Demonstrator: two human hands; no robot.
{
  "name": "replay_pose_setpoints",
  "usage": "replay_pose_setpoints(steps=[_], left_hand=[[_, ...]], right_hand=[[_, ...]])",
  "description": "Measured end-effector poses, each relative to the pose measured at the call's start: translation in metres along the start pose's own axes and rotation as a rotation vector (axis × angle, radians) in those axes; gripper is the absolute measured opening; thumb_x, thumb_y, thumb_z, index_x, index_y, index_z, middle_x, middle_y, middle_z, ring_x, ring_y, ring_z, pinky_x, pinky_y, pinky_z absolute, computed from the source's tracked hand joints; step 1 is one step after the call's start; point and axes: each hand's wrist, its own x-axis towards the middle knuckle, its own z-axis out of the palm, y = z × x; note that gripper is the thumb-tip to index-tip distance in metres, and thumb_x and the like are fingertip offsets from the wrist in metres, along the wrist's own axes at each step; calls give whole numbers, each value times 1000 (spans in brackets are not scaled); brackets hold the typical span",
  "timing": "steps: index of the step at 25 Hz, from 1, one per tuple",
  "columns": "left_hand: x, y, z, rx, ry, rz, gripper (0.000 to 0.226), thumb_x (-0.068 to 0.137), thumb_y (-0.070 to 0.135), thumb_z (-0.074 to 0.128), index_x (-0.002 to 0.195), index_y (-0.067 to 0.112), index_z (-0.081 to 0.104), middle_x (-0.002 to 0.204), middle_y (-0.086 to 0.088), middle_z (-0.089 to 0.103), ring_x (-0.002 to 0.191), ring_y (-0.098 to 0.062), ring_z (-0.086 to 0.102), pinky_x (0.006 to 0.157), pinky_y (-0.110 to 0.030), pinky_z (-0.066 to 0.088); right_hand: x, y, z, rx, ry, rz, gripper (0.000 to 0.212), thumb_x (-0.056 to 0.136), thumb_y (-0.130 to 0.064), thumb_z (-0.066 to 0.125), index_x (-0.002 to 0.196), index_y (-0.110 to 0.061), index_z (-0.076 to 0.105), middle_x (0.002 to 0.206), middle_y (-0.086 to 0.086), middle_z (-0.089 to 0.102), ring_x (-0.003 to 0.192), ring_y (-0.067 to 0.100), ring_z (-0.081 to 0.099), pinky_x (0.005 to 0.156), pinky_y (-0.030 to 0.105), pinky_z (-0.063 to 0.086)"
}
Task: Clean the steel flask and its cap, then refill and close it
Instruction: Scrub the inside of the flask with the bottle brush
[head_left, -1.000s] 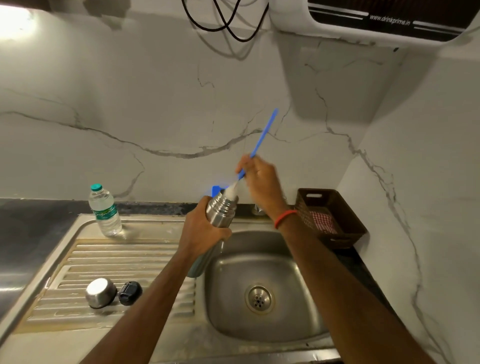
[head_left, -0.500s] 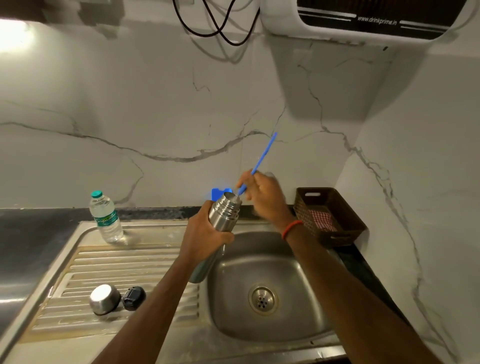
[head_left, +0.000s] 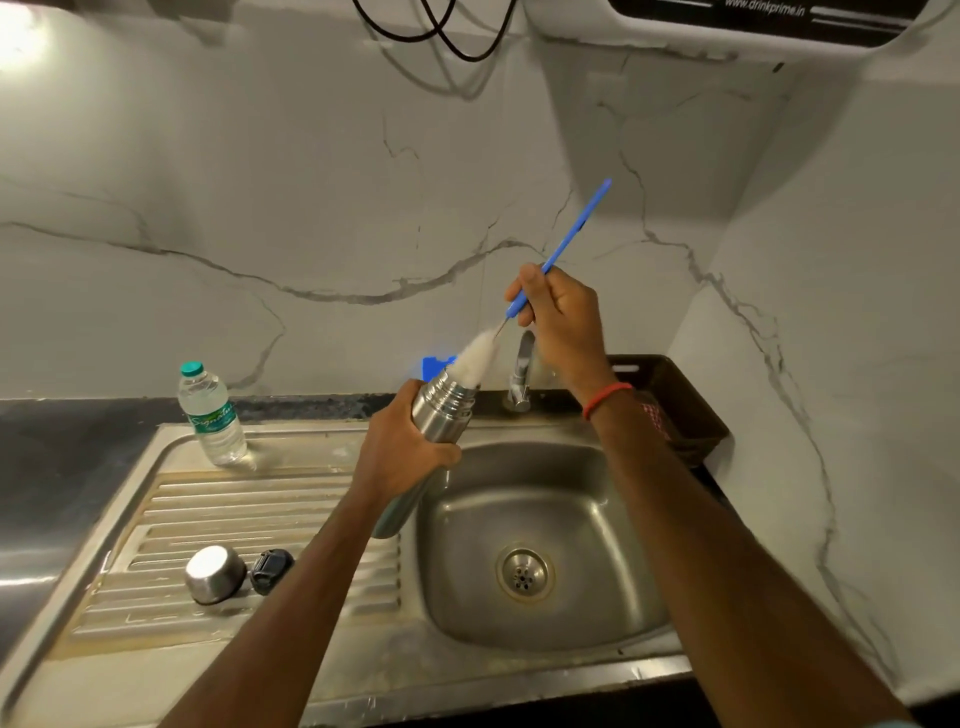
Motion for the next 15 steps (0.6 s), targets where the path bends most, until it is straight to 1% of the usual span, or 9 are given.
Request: replay_pose_setpoints(steps=[2, 5, 6, 9, 10, 11, 13, 14, 15], left_hand=[[2, 3, 1, 14, -18, 20, 73, 60, 17, 92, 118, 28, 49, 100, 14, 61, 83, -9, 64, 64, -17, 49], [2, 3, 2, 5, -20, 22, 72, 60, 16, 91, 118, 27, 50, 101, 11, 63, 81, -9, 65, 65, -19, 51], [1, 2, 3, 8, -22, 17, 73, 61, 17, 91, 119, 28, 49, 102, 10, 63, 82, -9, 64, 66, -20, 52], [-1, -1, 4, 8, -20, 12, 77, 61, 20, 92, 124, 28, 49, 106, 9, 62, 86, -8, 64, 68, -22, 53], [-2, 1, 5, 18, -23, 21, 78, 60, 20, 92, 125, 27, 50, 106, 9, 62, 85, -8, 64, 68, -21, 52], [-2, 3, 5, 19, -21, 21, 77, 60, 20, 92, 124, 26, 51, 104, 10, 63, 84, -8, 64, 67, -20, 51], [-5, 1, 6, -4, -9, 20, 74, 59, 17, 92, 121, 25, 52, 101, 11, 63, 81, -10, 65, 63, -16, 49], [-7, 0, 4, -5, -7, 14, 73, 59, 16, 92, 120, 25, 52, 100, 12, 63, 81, -10, 65, 62, -14, 49], [-9, 0, 2, 2, -7, 7, 74, 60, 17, 92, 120, 27, 51, 101, 13, 62, 81, -9, 65, 61, -12, 48]], right_hand=[[-17, 8, 14, -39, 56, -4, 33, 106, -23, 45, 79, -18, 63, 67, -6, 60, 59, -1, 55, 64, 23, 50], [-46, 18, 21, -79, -252, 59, 32, 106, -23, 46, 84, -9, 65, 67, -7, 61, 55, 0, 55, 60, 19, 47], [-37, 14, 10, -71, -257, 101, 31, 105, -24, 47, 85, -10, 66, 68, -6, 63, 54, 0, 54, 59, 18, 47], [-6, -3, -11, -38, 19, 58, 31, 105, -27, 48, 82, -17, 65, 67, -7, 63, 56, -1, 55, 61, 17, 50], [-10, -4, -6, -27, 60, 48, 31, 105, -27, 47, 81, -18, 64, 67, -7, 61, 58, -2, 55, 63, 19, 51], [-21, 0, 4, -44, 23, 50, 31, 105, -26, 46, 81, -17, 64, 69, -6, 61, 60, -2, 56, 64, 20, 51], [-49, 11, 21, -99, -238, 83, 31, 105, -24, 46, 85, -12, 66, 73, -4, 63, 61, -3, 57, 64, 18, 50], [-51, 11, 17, -92, -292, 106, 30, 105, -23, 47, 86, -12, 67, 74, -4, 64, 60, -3, 57, 62, 16, 48], [-40, 7, 8, -60, -259, 142, 30, 105, -22, 47, 85, -13, 67, 73, -4, 65, 59, -3, 57, 61, 16, 48]])
